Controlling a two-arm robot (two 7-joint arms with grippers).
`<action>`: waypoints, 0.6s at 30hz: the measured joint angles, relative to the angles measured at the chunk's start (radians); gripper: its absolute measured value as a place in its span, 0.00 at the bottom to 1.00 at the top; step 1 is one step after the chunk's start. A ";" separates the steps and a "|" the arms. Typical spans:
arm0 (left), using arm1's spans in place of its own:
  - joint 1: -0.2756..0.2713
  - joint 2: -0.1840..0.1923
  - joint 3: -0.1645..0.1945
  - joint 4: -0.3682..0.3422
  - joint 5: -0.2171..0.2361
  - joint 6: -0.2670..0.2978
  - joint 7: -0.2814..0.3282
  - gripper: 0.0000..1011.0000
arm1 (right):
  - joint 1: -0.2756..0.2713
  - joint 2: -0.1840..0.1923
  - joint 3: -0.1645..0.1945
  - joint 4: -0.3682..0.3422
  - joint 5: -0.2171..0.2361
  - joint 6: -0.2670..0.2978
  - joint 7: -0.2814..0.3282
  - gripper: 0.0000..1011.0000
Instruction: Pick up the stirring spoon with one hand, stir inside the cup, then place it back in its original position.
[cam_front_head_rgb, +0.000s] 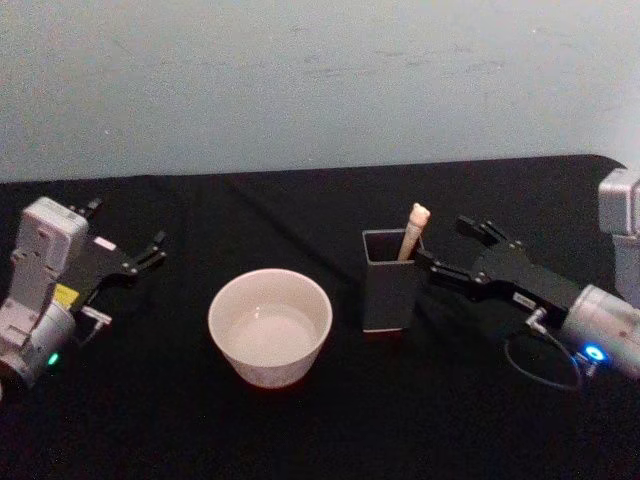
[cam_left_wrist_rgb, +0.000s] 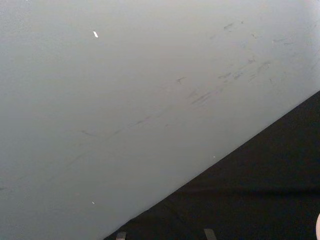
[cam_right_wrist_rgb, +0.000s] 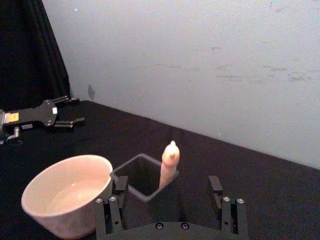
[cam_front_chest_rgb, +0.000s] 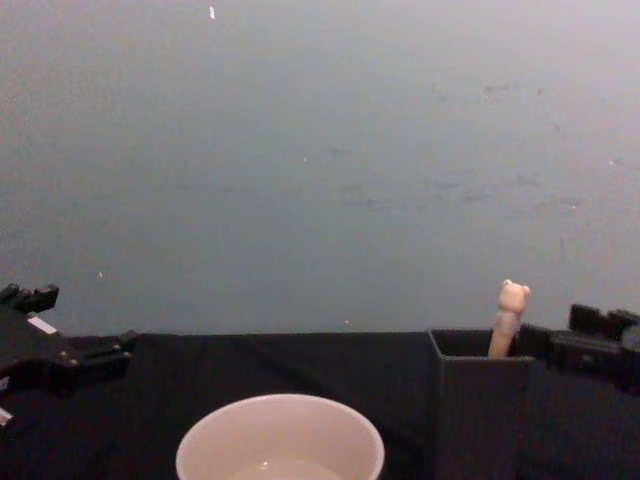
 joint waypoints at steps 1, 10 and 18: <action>0.000 0.000 0.000 0.000 0.000 0.000 0.000 0.99 | 0.000 0.000 0.000 0.000 0.000 0.000 0.000 0.99; 0.000 0.000 0.000 0.000 0.000 0.000 0.000 0.99 | 0.089 -0.070 -0.025 0.104 -0.036 -0.018 0.013 0.99; 0.000 0.000 0.000 0.000 0.000 0.000 0.000 0.99 | 0.129 -0.106 -0.036 0.158 -0.045 -0.022 0.033 0.99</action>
